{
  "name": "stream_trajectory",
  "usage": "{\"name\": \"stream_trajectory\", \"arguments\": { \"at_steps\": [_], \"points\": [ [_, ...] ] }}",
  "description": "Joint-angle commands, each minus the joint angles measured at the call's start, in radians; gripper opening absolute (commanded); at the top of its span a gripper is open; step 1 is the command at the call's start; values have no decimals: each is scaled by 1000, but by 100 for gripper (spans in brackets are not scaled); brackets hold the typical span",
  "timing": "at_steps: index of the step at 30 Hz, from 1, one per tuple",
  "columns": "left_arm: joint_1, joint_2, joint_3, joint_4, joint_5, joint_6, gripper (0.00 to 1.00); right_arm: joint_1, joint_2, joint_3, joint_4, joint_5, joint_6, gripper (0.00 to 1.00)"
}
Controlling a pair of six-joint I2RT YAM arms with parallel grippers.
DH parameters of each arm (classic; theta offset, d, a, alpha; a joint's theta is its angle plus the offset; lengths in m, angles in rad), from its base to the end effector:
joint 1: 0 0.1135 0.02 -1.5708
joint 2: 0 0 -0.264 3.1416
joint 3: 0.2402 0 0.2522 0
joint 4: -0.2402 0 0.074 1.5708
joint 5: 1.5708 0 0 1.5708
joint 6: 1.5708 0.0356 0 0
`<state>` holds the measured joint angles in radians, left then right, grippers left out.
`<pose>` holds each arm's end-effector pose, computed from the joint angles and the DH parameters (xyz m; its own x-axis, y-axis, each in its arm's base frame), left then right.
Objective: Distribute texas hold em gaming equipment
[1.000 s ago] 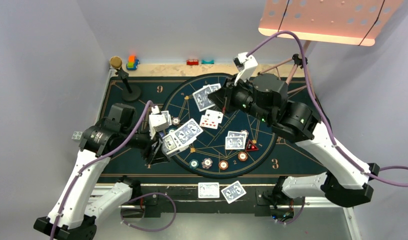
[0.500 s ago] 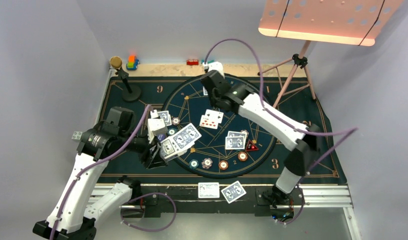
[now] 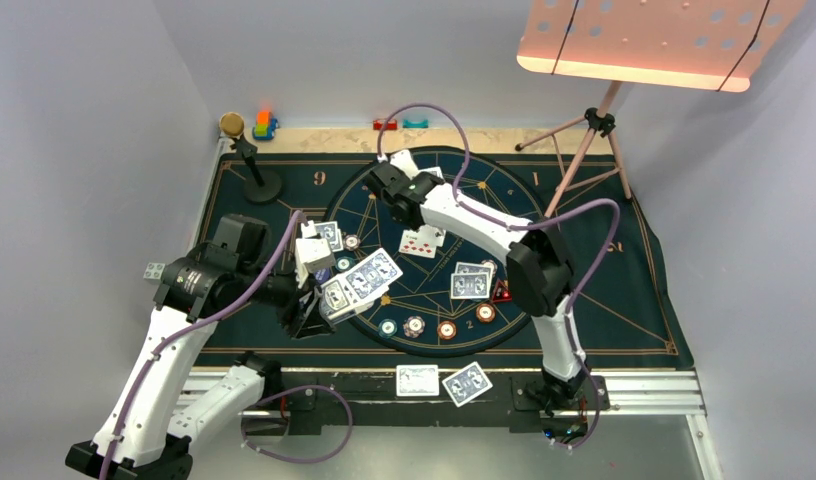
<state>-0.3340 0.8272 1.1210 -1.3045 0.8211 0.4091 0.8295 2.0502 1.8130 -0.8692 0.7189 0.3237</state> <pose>0.0959 -0.0609 0.3529 -0.4993 0.4602 -0.7341 0.8604 0.3632 -0.3576 0.3138 0.3081 0.2584 -0.6856 -0.3944 -0.6119 -0.1454 0.8978 -0.4158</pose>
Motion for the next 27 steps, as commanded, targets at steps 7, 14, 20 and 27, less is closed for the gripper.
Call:
{"name": "stream_trajectory", "arguments": {
  "at_steps": [7, 14, 20, 27],
  "points": [
    [4, -11, 13, 8, 28, 18, 0, 20, 199, 172, -43, 88, -16, 0],
    [4, -8, 13, 11, 29, 17, 0, 23, 261, 221, -11, 27, -25, 0],
    [5, -8, 14, 12, 26, 16, 0, 23, 320, 287, 4, -69, -14, 11],
    [5, -15, 11, 11, 20, 16, 0, 19, 358, 348, -8, -137, 5, 44]
  ]
}}
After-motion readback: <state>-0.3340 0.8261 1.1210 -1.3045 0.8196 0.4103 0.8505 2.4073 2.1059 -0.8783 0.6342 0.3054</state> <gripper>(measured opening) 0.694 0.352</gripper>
